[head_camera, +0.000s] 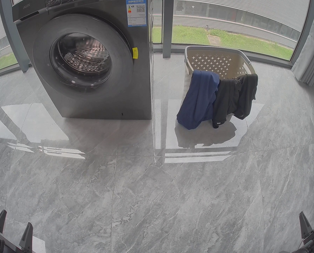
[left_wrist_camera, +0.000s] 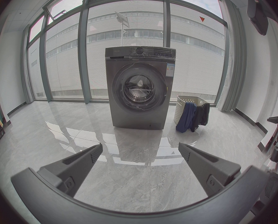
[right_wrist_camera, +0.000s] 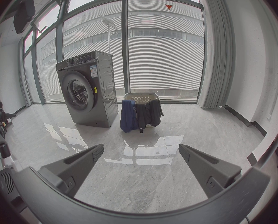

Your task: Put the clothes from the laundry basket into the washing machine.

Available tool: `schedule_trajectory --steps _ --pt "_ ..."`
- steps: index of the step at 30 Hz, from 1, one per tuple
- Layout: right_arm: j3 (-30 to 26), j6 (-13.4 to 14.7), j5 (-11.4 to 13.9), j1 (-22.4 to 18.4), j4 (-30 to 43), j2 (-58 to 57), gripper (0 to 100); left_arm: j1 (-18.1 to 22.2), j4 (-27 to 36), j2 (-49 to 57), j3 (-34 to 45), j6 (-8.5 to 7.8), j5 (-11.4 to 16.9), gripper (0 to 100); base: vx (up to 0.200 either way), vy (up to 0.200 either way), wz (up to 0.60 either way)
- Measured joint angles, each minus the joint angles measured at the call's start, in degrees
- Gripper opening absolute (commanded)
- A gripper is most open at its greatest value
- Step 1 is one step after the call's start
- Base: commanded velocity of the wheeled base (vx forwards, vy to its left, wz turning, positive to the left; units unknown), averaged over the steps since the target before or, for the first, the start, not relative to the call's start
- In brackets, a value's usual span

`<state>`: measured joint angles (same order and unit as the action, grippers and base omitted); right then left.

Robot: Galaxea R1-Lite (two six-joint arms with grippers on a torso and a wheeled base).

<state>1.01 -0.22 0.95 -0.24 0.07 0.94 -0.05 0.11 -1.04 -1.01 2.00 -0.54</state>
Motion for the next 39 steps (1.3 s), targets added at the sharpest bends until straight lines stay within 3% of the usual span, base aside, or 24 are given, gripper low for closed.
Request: schedule_trajectory --steps 13,29,39 --pt "0.0 0.0 0.0 0.0 0.0 0.0 100 0.0 0.0 0.0 0.0 -0.09 -0.3 100 0.000 -0.200 0.00" --pt "0.0 -0.2 0.3 0.0 0.0 0.0 100 0.0 0.0 0.0 0.0 0.00 -0.3 100 0.000 0.000 -0.11" --pt "0.0 -0.2 0.2 0.0 0.0 0.0 100 0.0 0.0 0.0 0.0 0.10 -0.3 100 0.200 0.000 0.00"
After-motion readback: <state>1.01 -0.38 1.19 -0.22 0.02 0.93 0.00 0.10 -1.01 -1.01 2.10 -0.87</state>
